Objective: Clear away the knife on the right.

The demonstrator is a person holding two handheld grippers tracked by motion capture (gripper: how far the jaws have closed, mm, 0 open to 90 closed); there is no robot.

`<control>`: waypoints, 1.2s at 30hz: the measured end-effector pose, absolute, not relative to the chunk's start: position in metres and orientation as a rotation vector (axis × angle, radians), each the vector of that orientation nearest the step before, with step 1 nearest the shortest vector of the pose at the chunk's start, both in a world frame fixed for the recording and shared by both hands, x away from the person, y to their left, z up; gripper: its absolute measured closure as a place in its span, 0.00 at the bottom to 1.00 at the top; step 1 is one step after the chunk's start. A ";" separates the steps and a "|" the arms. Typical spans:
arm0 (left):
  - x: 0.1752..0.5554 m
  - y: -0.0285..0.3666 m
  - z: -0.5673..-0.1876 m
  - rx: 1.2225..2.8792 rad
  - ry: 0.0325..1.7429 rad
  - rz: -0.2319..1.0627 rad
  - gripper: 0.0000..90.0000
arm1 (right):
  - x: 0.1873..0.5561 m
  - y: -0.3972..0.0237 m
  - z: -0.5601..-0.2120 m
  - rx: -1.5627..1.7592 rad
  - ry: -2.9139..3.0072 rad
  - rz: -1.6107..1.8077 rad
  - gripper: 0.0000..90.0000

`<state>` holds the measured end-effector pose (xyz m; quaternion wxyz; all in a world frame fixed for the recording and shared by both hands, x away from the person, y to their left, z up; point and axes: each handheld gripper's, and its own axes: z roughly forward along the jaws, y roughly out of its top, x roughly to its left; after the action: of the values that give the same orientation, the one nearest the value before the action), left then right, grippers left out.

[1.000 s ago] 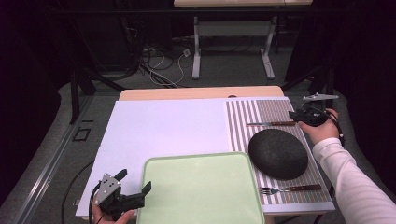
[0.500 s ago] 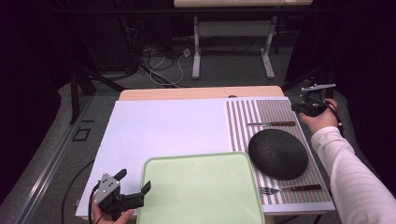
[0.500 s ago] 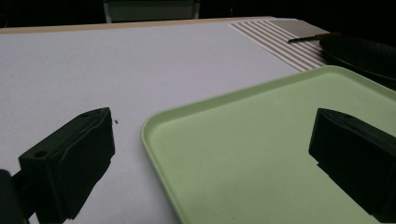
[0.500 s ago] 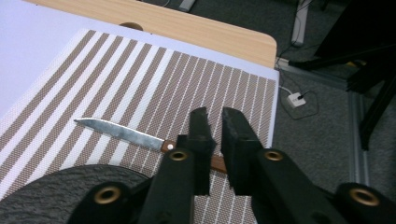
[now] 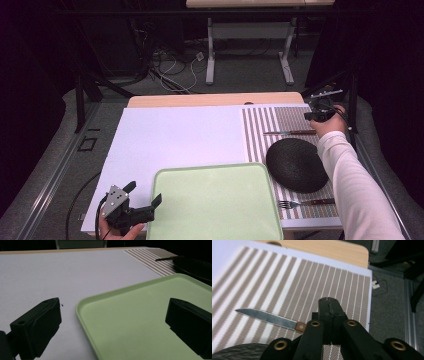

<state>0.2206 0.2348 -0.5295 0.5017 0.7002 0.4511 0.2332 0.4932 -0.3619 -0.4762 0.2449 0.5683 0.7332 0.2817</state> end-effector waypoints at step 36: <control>0.223 0.233 -0.532 1.682 1.110 0.552 0.00 | 0.501 -0.391 -0.539 1.679 1.925 0.666 1.00</control>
<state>0.2230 0.2325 -0.5323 0.5020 0.6961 0.4596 0.2285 0.5015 -0.3906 -0.5393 0.2481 0.6162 0.7065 0.2442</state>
